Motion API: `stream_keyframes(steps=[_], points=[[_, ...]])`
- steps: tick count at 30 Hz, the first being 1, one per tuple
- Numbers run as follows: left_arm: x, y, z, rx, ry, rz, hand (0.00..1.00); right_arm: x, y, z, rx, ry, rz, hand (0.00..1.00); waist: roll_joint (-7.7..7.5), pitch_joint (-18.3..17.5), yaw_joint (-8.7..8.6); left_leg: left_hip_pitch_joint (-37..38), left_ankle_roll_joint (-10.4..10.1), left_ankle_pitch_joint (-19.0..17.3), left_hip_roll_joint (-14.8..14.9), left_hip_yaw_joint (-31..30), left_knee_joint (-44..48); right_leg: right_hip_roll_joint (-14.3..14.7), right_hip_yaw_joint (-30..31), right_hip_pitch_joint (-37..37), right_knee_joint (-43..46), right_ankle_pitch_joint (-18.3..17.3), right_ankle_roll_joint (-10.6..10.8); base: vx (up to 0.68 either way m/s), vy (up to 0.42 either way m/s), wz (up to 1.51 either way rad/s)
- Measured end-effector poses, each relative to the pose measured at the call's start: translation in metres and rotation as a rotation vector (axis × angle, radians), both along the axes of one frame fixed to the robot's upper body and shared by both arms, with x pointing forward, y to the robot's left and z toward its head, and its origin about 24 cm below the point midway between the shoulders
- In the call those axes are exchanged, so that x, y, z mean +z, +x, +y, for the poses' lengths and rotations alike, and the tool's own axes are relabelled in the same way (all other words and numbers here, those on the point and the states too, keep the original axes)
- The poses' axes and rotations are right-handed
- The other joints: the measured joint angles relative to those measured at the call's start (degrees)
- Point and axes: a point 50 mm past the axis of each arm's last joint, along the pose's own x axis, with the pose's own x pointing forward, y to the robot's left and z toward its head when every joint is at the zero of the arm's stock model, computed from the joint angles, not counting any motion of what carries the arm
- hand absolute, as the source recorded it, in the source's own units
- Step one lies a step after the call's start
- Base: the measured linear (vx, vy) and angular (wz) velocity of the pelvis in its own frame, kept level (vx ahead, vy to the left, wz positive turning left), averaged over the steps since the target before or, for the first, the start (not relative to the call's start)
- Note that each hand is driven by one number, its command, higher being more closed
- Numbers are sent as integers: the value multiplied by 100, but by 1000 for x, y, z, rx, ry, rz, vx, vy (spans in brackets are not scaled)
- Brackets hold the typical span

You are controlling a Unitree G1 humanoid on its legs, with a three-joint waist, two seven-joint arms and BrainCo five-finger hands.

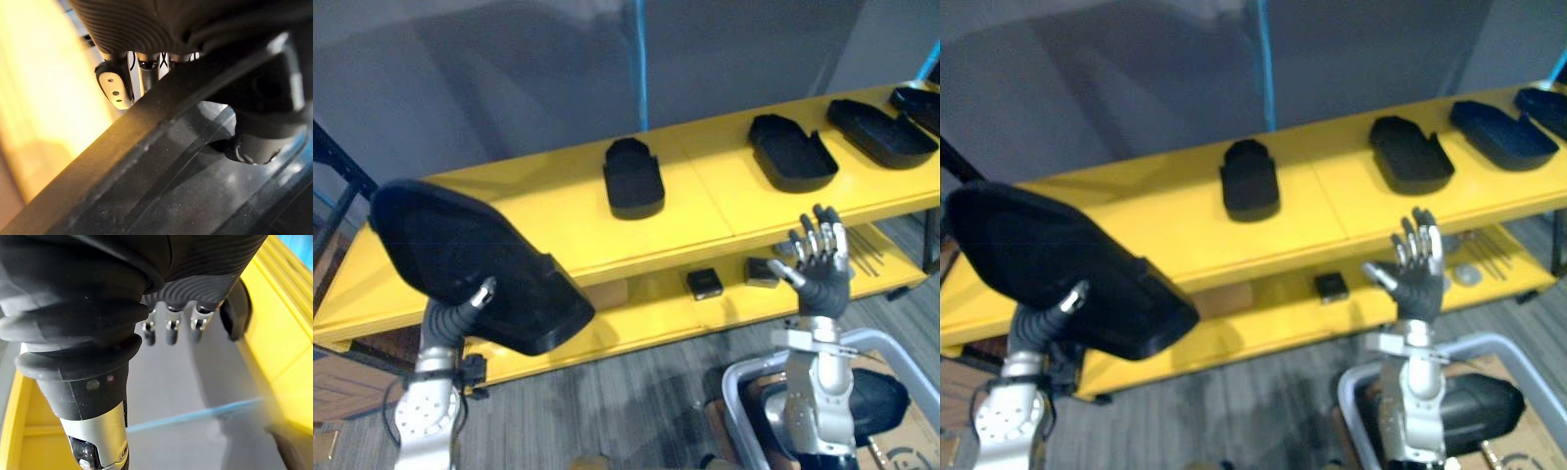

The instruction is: Walk over and take plastic housings, then place them on the shelf

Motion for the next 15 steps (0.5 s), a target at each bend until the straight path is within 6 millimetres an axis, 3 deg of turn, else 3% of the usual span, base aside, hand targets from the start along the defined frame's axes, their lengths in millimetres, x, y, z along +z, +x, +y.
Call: stream_keyframes(steps=[4, 8, 11, 15], points=[[48, 19, 47, 58, 209, 21, 100, 0, -5, 1, 16, 7, 4, 0, -111, -89, -65, 189, 89, -55, 15, 533, -79, -100, 14, -12, 34, -50, -3, -56, 77, -23], [86, 38, 74, 88, 301, 50, 100, -6, -7, 15, 98, 10, 36, 0, -180, -279, -177, 245, 94, -57, 24, 819, -78, -134, 92, -139, 152, -46, 6, 15, 22, -27], [105, 54, 85, 96, 339, 87, 100, -9, -11, 20, 148, -14, 63, 0, -129, -330, -247, 360, 94, -57, 32, 1014, -98, -103, 245, -153, 170, -55, 4, 11, 1, -27], [117, 69, 91, 109, 385, 123, 100, -18, -16, 24, 193, -42, 125, 0, 107, -458, -352, 374, 93, -56, 30, 1174, -182, -69, 365, -273, 139, 14, 71, 31, 9, -23]])
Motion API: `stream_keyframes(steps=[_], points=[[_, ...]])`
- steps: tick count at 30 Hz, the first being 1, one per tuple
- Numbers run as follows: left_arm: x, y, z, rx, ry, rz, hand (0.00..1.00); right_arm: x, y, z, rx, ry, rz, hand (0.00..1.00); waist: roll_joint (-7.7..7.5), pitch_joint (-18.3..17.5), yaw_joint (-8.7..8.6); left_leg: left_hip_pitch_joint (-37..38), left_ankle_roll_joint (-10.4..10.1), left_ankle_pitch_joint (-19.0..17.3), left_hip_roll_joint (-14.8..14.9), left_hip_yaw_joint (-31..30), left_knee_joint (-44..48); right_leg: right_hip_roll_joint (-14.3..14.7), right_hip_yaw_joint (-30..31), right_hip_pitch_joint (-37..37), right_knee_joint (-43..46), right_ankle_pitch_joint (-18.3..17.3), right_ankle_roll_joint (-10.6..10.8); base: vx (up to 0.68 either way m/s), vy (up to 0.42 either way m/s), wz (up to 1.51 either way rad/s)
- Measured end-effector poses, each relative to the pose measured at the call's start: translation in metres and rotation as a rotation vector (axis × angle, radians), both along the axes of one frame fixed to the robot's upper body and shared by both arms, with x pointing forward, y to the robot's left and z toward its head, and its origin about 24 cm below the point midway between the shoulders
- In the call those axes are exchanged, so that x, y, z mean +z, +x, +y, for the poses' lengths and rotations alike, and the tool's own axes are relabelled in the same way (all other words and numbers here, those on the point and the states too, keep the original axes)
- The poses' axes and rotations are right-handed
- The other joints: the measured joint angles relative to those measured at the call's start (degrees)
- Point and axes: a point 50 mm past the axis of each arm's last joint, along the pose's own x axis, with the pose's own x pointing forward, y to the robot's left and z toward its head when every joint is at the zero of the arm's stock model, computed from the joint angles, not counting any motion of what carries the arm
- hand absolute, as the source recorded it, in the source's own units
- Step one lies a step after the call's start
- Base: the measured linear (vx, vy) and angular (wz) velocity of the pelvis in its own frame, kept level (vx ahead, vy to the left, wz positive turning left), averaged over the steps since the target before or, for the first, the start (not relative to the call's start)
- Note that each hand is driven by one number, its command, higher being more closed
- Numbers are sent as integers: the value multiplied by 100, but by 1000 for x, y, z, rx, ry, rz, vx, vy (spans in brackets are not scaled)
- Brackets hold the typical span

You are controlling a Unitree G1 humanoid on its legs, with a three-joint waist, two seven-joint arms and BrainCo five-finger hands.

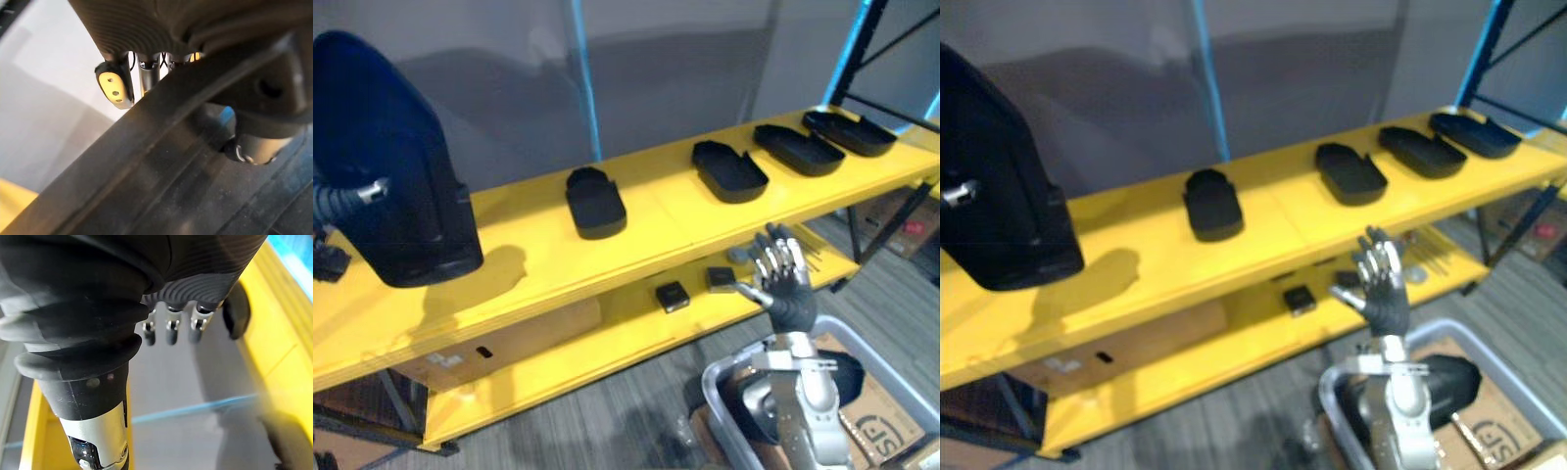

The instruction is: Walk over and take plastic housings, then place them on the shelf

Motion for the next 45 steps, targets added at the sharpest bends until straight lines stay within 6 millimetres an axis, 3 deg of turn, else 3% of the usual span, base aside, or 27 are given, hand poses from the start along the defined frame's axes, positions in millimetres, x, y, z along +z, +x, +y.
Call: stream_keyframes(steps=[4, 7, 9, 13, 15, 18, 22, 28, 35, 44, 45], points=[[9, 15, -3, -28, -47, 3, 100, -5, -2, 2, 14, -4, 36, 0, 56, -56, -109, 16, 0, 0, 64, 153, 9, 149, 154, 42, -178, 186, 0, 57, -4, -23], [4, 21, 10, 28, -157, 32, 100, -9, -3, 11, 51, 1, 56, 0, -1, -43, -239, 38, 0, 0, 80, 306, 10, 233, 290, 35, -340, 311, -20, -1, 5, -27], [-10, 22, 24, 104, -235, 95, 100, -14, -6, 16, 77, 1, 87, 0, -69, -11, -363, -12, 0, 0, 98, 351, 32, 248, 374, 16, -502, 414, -19, -34, 10, -22], [-36, 18, 40, 210, -361, 197, 100, -16, -7, 18, 87, 3, 106, 0, -338, 220, -417, -237, -7, -10, 88, 461, 229, 256, 516, -141, -684, 574, -30, -94, 13, -19], [-54, 13, 52, 278, -508, 241, 100, -16, -6, 18, 87, 1, 105, 0, -498, 449, -432, -436, -37, -42, 92, 462, 313, 295, 570, -256, -840, 782, -38, -95, 6, -11], [-74, 11, 56, 332, -626, 269, 100, -16, -6, 20, 96, -4, 106, 0, -617, 715, -440, -609, -11, -77, 90, 455, 475, 289, 589, -274, -1009, 1000, -19, -71, 13, -5], [-58, 16, 55, 317, -685, 177, 100, -16, -4, 21, 90, -18, 113, 0, -689, 1027, -409, -990, 31, -252, 114, 420, 925, 291, 611, -355, -1241, 1254, 4, -87, 29, -1], [-31, 27, 50, 281, -675, 92, 100, -15, 1, 17, 86, -33, 103, 0, -643, 1311, -430, -1401, 69, -508, 206, 408, 1448, 314, 717, -464, -1470, 1511, 21, -73, 38, -7], [-1, 35, 43, 294, -487, 11, 100, -16, -1, 14, 84, -11, 105, 0, -626, 1494, -463, -1523, 68, -617, 314, 441, 1712, 373, 765, -469, -1541, 1600, 24, -32, -3, -5], [17, 21, 55, 432, -191, 78, 100, -17, -3, 10, 93, -26, 116, 0, -498, 1589, -464, -1411, 62, -620, 384, 602, 1701, 436, 910, -465, -1526, 1606, 15, 0, -15, -8], [19, 20, 56, 442, -177, 80, 0, -17, -3, 10, 93, -25, 118, 0, -495, 1591, -469, -1400, 61, -621, 386, 608, 1699, 439, 914, -462, -1523, 1605, 14, -3, -16, -7]])
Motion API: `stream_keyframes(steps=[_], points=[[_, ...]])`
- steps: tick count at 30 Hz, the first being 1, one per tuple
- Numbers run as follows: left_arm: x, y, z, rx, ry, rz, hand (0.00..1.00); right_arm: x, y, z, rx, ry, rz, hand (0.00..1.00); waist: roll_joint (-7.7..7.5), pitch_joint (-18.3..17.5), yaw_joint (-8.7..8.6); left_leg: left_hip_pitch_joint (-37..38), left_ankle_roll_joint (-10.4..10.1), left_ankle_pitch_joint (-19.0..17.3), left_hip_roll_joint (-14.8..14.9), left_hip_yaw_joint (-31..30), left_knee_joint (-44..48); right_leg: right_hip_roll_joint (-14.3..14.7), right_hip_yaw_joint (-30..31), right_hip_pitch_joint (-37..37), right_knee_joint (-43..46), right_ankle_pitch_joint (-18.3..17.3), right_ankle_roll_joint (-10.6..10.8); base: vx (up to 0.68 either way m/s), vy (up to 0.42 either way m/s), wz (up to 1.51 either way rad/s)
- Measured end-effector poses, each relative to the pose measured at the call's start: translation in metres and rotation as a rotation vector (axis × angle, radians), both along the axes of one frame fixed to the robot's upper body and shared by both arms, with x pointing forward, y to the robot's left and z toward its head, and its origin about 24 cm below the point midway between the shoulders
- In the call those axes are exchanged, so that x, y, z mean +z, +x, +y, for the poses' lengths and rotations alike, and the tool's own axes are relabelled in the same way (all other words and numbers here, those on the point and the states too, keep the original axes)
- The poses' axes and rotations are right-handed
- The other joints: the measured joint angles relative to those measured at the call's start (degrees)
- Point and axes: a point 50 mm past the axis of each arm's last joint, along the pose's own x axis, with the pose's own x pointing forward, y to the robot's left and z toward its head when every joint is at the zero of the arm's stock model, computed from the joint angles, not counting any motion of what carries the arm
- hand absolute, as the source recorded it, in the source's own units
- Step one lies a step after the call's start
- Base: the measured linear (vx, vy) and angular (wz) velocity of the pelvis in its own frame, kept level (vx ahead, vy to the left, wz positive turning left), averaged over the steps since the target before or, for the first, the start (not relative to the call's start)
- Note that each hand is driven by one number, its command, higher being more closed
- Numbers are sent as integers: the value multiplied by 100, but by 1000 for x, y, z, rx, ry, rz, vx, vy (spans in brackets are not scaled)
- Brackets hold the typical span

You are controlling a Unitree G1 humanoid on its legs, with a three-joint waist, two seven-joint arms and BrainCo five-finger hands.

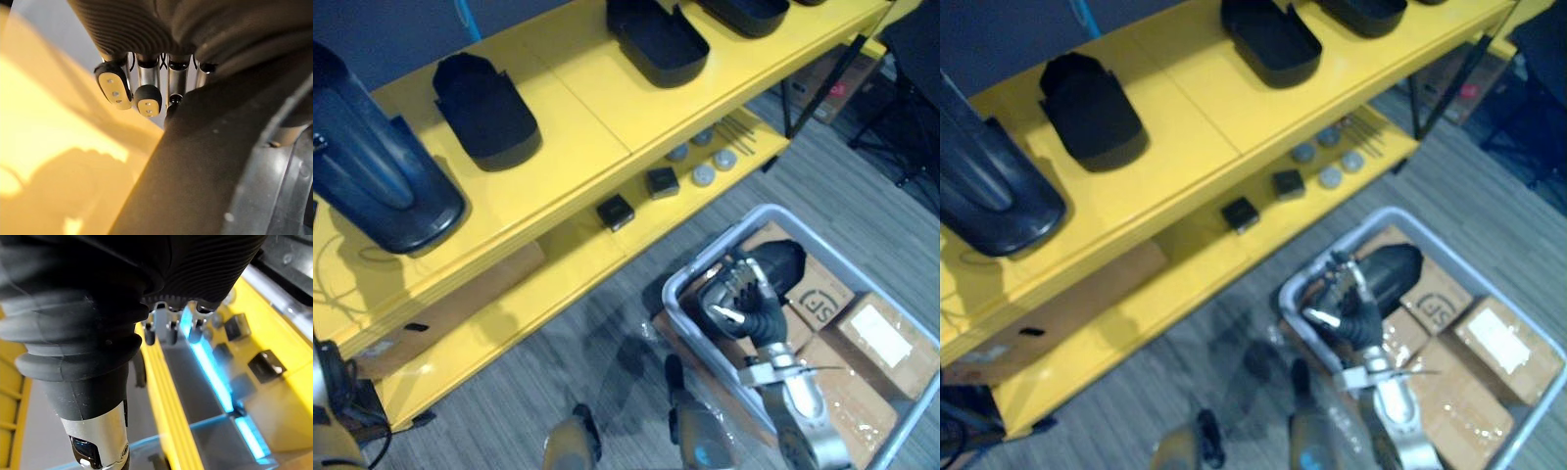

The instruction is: Walk over and take plastic housings, then place them on the shelf

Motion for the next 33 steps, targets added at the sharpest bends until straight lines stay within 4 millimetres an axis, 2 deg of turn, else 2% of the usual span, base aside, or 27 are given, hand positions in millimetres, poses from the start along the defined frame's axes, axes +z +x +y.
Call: stream_keyframes(steps=[6, 14, 19, 23, 26, 29, 30, 31, 32, 33], points=[[-2, -6, 6, 77, 82, 75, 0, -3, -3, 1, 7, -3, 15, 0, 29, 31, 2, 10, -2, -1, 13, -6, 8, 13, -1, -1, 45, -6, -7, 0, 0, 0], [-23, -18, 19, 189, 60, 132, 0, -4, -3, 5, 22, 0, 23, 0, 0, 69, 11, 3, -12, -7, 14, -22, 6, 18, -8, -4, 56, -12, -13, 0, 0, 0], [-20, -32, 31, 305, 26, 56, 0, -4, -2, 5, 21, 1, 19, 0, -56, 302, 12, -3, -13, -8, 8, -46, 18, 16, -9, -4, 75, -12, -13, 0, 0, 0], [-20, -40, 37, 430, 52, -20, 0, -4, -2, 5, 20, 1, 22, 0, -57, 347, 11, -13, -14, -8, -2, -77, 18, 24, -12, -5, 76, -8, -11, 2, 0, 2], [-8, -46, 38, 510, 85, -178, 0, -6, -2, 5, 16, 8, 24, 0, -58, 346, 9, -15, -13, -7, -30, -99, 12, 26, -21, -5, 73, -9, -11, 0, 0, 0], [28, -47, 28, 519, 229, -413, 0, -10, -3, 7, -5, 39, 11, 0, -68, 341, 21, -13, -10, -4, -54, -152, -20, 18, -49, 18, 52, -12, -12, 14, 1, 5], [41, -47, 21, 494, 279, -486, 0, -9, -4, 8, -7, 51, -3, 0, -74, 337, 24, -6, -8, -1, -69, -164, -43, 9, -57, 26, 40, -11, -12, 16, 4, 14], [58, -42, 3, 423, 364, -607, 0, -7, -4, 10, -10, 72, -29, 0, -82, 332, 15, 31, 4, 47, -109, -228, -114, -45, -131, 121, -22, -11, -12, 24, 0, 22], [63, -39, -6, 381, 397, -644, 0, -6, -4, 11, -10, 79, -37, 0, -83, 331, -1, 49, 7, 64, -118, -317, -138, -62, -183, 187, -56, -10, -11, 27, 4, 28], [68, -37, -25, 297, 470, -704, 0, -7, -4, 13, -10, 92, -46, 0, -97, 323, 24, 173, -4, 85, -130, -361, -226, -68, -223, 332, -129, -11, -11, 32, -5, 24]])
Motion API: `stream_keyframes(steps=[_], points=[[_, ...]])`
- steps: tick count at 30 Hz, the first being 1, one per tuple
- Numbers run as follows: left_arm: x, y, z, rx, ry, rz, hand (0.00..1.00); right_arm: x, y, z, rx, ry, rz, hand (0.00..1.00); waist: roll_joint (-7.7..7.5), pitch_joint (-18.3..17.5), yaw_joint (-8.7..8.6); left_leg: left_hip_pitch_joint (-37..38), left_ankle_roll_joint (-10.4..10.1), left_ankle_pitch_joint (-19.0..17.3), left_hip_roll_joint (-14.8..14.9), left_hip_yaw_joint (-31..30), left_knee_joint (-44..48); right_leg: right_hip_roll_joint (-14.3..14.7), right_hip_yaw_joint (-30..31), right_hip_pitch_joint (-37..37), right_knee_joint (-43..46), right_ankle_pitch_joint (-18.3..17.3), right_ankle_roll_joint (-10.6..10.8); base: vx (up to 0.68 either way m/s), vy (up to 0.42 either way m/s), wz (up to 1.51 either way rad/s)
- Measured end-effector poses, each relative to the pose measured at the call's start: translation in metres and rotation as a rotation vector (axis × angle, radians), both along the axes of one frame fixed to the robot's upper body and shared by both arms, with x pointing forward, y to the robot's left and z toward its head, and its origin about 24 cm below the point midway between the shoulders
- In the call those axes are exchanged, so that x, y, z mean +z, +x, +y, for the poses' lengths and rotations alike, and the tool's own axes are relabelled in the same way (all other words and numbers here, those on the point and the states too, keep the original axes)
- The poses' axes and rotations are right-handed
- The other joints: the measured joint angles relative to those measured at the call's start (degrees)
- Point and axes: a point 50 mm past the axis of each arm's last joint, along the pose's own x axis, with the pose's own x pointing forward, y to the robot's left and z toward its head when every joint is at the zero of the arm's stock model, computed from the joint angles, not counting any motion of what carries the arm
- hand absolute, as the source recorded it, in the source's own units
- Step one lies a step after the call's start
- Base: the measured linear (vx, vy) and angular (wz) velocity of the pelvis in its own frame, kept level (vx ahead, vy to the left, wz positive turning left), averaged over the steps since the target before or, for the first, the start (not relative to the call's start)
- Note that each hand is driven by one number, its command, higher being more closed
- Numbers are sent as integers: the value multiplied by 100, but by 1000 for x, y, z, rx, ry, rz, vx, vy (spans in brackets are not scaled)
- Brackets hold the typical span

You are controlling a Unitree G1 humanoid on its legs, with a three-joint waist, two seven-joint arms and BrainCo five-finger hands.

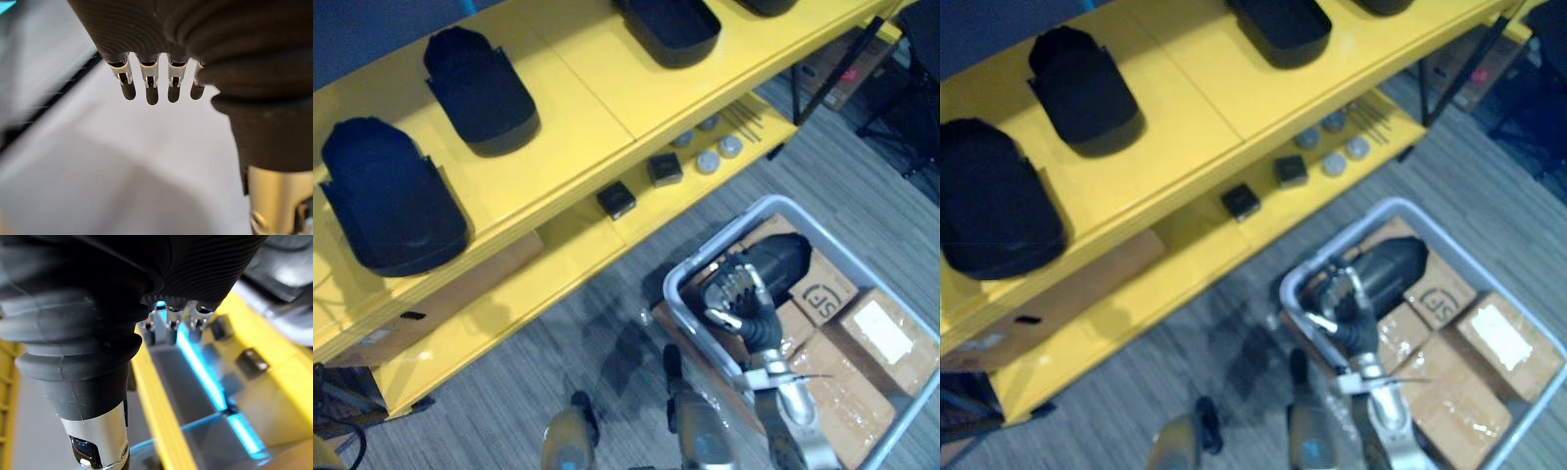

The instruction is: Walk over and take plastic housings, then place them on the shelf

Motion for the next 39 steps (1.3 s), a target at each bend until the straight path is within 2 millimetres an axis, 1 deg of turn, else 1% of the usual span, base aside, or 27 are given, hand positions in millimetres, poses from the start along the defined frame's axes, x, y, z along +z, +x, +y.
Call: stream_keyframes(steps=[1, 2, 3, 5, 6, 7, 8, 10, 11, 12, 15, 16, 20, 23, 24, 25, 26, 27, 28, 29, 30, 32, 34, 35, 36, 37, 39], points=[[-6, 1, -19, -70, 69, -24, 100, -1, -1, 1, -9, 13, -1, 0, 5, -37, 53, 149, -10, 24, -48, -46, -104, 24, -91, 160, -76, -1, 0, 37, -11, 22], [-14, 2, -29, -108, 87, -26, 100, -2, -2, 1, -13, 17, 3, 0, 14, -111, 71, 174, -11, 44, -67, -107, -174, 20, -131, 216, -130, -2, -1, 63, -18, 21], [-31, -1, -44, -180, 102, -26, 100, -4, -4, 2, -20, 27, 14, 0, 9, -291, 171, 259, -23, 94, -91, -123, -326, 17, -168, 290, -240, -1, -2, 64, -19, 18], [-54, -7, -55, -234, 84, -19, 100, -6, -6, 2, -29, 33, 22, 0, 32, -481, 242, 279, -42, 121, -94, -190, -413, 18, -277, 372, -345, 0, -3, 100, -19, 28], [-88, -19, -69, -298, 32, 6, 100, -7, -7, 0, -48, 28, 26, 0, 63, -578, 358, 452, -68, 153, -104, -374, -542, 33, -449, 661, -506, -6, -11, 105, -17, 43], [-98, -24, -72, -309, 11, 21, 100, -7, -8, -1, -57, 29, 30, 0, 80, -628, 414, 487, -73, 157, -101, -433, -583, 47, -494, 699, -506, -21, -31, 83, -16, 44], [-120, -37, -76, -316, -34, 54, 100, -8, -8, -3, -69, 32, 34, 0, 101, -767, 523, 531, -89, 187, -96, -478, -677, 56, -595, 730, -506, -49, -65, 63, -20, 37], [-150, -55, -81, -313, -84, 133, 100, -9, -7, -4, -76, 31, 49, 0, 165, -894, 662, 545, -86, 226, -118, -737, -724, 50, -842, 872, -508, -83, -98, 34, -12, 49], [-156, -60, -82, -310, -92, 146, 0, -9, -6, -3, -75, 29, 51, 0, 170, -935, 697, 555, -83, 256, -129, -771, -767, 39, -912, 889, -508, -89, -101, -17, -6, 40], [-164, -67, -85, -317, -110, 164, 0, -9, -6, 0, -70, 19, 49, 0, 164, -1035, 786, 568, -64, 313, -175, -845, -878, 2, -995, 889, -509, -112, -99, -21, -10, 29], [-174, -81, -95, -356, -109, 204, 0, -10, -3, 5, -76, 18, 60, 0, 190, -1083, 870, 640, -53, 398, -234, -989, -1035, -56, -1187, 982, -558, -176, -112, -72, -11, 32], [-177, -86, -99, -366, -92, 212, 0, -12, -3, 5, -81, 11, 72, 0, 196, -1171, 893, 626, -19, 402, -262, -1047, -1104, -80, -1259, 984, -560, -241, -125, -102, -13, 24], [-181, -96, -111, -425, -70, 218, 0, -18, -5, 3, -99, -2, 101, 0, 277, -1361, 924, 622, -16, 465, -268, -1096, -1226, -91, -1358, 981, -560, -255, -120, -29, -14, 12], [-185, -99, -124, -502, -50, 258, 0, -19, -6, 2, -112, -1, 109, 0, 309, -1438, 919, 625, -54, 522, -265, -1105, -1280, -88, -1372, 970, -560, -254, -127, 0, 0, 0], [-188, -100, -133, -569, -73, 262, 0, -20, -7, 1, -121, -1, 115, 0, 309, -1445, 918, 628, -84, 541, -266, -1104, -1276, -89, -1373, 965, -560, -253, -126, 0, 0, 0], [-193, -102, -145, -692, -174, 239, 0, -20, -8, 0, -126, -1, 120, 0, 305, -1447, 918, 627, -86, 545, -275, -1103, -1273, -96, -1374, 965, -559, -235, -98, 33, 15, -1], [-196, -102, -152, -759, -232, 224, 0, -21, -9, 0, -127, -1, 123, 0, 296, -1452, 918, 628, -85, 546, -280, -1102, -1270, -101, -1374, 966, -559, -228, -88, 39, 25, 0], [-205, -101, -167, -889, -362, 196, 0, -22, -10, 0, -128, 0, 128, 0, 275, -1465, 918, 629, -85, 546, -287, -1105, -1269, -108, -1378, 969, -559, -220, -77, 34, 23, 2], [-216, -101, -182, -984, -475, 200, 100, -23, -11, 0, -127, 1, 131, 0, 247, -1480, 917, 625, -84, 546, -292, -1114, -1271, -111, -1384, 969, -558, -220, -77, 34, 20, 3], [-219, -99, -189, -1025, -520, 197, 100, -23, -11, 0, -127, 2, 131, 0, 232, -1486, 914, 624, -84, 546, -293, -1119, -1273, -112, -1387, 970, -558, -220, -77, 31, 13, 3], [-226, -97, -201, -1091, -594, 204, 100, -23, -11, 0, -128, 3, 131, 0, 200, -1490, 908, 624, -84, 546, -294, -1150, -1273, -112, -1394, 975, -552, -220, -76, 23, 5, 3], [-234, -94, -213, -1171, -703, 198, 100, -23, -11, 0, -129, 5, 133, 0, 167, -1484, 882, 616, -84, 546, -304, -1203, -1273, -118, -1442, 995, -510, -222, -74, 22, 1, 10], [-244, -91, -216, -1185, -785, 209, 100, -24, -11, 1, -125, 7, 136, 0, 149, -1480, 831, 617, -83, 545, -310, -1220, -1272, -124, -1486, 1019, -509, -223, -72, -2, 7, 9], [-251, -90, -215, -1196, -861, 206, 100, -24, -12, 2, -123, 8, 138, 0, 133, -1480, 802, 617, -82, 545, -312, -1218, -1271, -127, -1488, 1022, -509, -225, -70, 0, 0, 0], [-258, -90, -217, -1194, -895, 224, 100, -25, -13, 2, -123, 8, 144, 0, 113, -1475, 792, 617, -80, 543, -314, -1215, -1270, -129, -1487, 1022, -510, -228, -68, 0, 0, 0], [-260, -89, -218, -1194, -905, 233, 100, -26, -13, 2, -123, 8, 148, 0, 101, -1472, 791, 617, -79, 542, -314, -1213, -1269, -129, -1488, 1020, -512, -229, -66, 0, 0, 0], [-271, -88, -221, -1216, -1001, 232, 100, -31, -15, 2, -125, 5, 169, 0, 35, -1447, 781, 614, -76, 539, -311, -1205, -1268, -128, -1487, 998, -550, -261, -50, -45, 5, -1]])
